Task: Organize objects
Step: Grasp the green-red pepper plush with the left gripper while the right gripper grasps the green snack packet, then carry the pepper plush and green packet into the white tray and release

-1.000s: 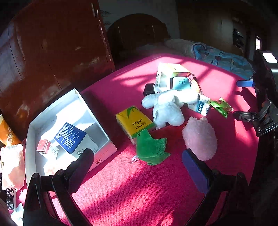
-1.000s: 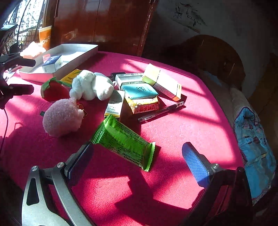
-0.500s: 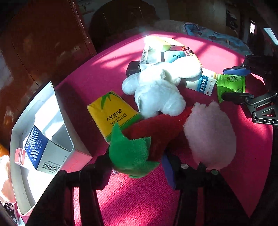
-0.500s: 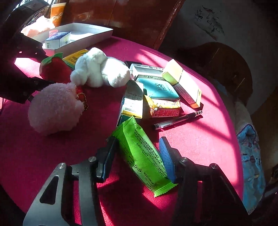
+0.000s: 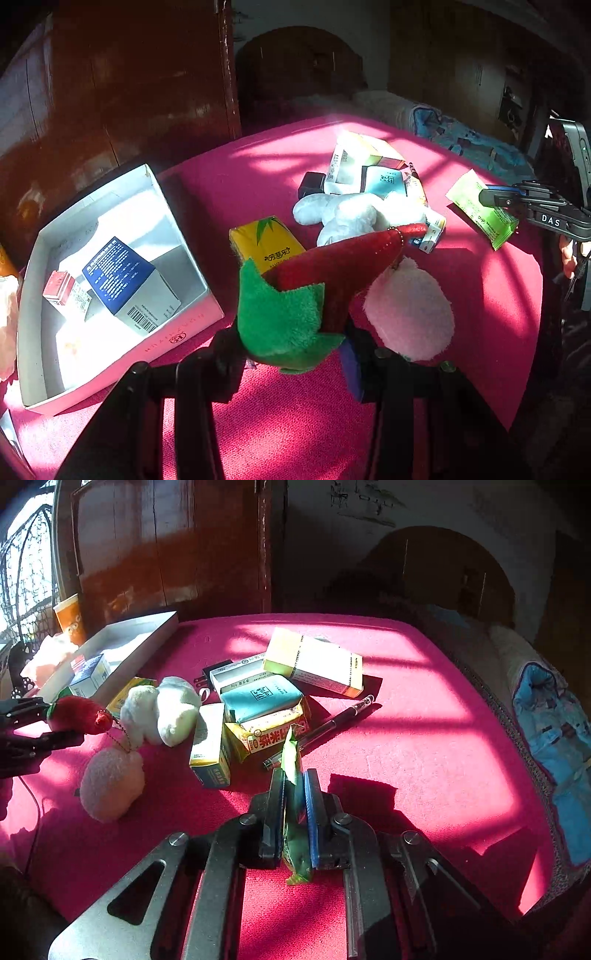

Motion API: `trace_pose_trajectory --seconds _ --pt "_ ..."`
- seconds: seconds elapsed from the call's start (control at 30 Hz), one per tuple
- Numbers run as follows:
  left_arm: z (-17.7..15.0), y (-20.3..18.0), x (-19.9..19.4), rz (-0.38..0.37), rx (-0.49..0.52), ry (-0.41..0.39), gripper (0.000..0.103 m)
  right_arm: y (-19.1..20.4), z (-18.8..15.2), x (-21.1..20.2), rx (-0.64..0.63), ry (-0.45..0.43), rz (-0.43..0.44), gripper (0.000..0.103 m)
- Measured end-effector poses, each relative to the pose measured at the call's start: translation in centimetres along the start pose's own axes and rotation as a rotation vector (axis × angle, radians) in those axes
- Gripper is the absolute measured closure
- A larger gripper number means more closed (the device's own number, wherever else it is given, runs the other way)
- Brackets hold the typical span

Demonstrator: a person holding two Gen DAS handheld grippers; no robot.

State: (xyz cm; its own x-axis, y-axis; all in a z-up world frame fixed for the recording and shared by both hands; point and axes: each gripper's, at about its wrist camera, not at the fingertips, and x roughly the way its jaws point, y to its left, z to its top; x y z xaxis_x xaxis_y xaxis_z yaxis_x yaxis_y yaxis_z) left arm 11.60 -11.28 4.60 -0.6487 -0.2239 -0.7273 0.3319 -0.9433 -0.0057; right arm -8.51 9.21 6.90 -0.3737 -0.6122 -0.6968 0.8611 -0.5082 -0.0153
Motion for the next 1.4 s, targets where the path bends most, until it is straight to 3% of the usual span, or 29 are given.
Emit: trace_pose_trajectory --seconds 0.23,0.6,0.67,0.77,0.93,1.27,1.4 --pt "0.5 1.1 -2.5 0.011 -0.055 -0.074 0.059 0.9 1.6 -2.1 0.032 -0.069 0.059 0.094" --pt "0.5 -0.2 -5.8 -0.011 -0.036 -0.159 0.059 2.6 3.3 -4.4 0.029 -0.135 0.083 0.094" --pt "0.6 -0.6 -6.2 0.052 0.020 -0.172 0.059 2.9 3.5 -4.7 0.020 -0.143 0.082 0.094" --pt "-0.5 -1.3 -4.8 0.220 0.177 -0.075 0.059 3.2 3.7 -4.9 0.017 -0.145 0.089 0.094" --pt "-4.7 0.1 -3.6 0.295 0.235 0.108 0.059 3.7 3.5 -4.8 0.010 -0.142 0.100 0.094" --pt "-10.7 6.7 -6.6 0.538 0.054 0.219 0.059 4.6 3.7 -4.5 0.003 -0.143 0.104 0.094" --pt "-11.6 8.8 -9.1 0.549 -0.083 0.152 0.059 5.1 4.1 -4.8 0.000 -0.153 0.114 0.094"
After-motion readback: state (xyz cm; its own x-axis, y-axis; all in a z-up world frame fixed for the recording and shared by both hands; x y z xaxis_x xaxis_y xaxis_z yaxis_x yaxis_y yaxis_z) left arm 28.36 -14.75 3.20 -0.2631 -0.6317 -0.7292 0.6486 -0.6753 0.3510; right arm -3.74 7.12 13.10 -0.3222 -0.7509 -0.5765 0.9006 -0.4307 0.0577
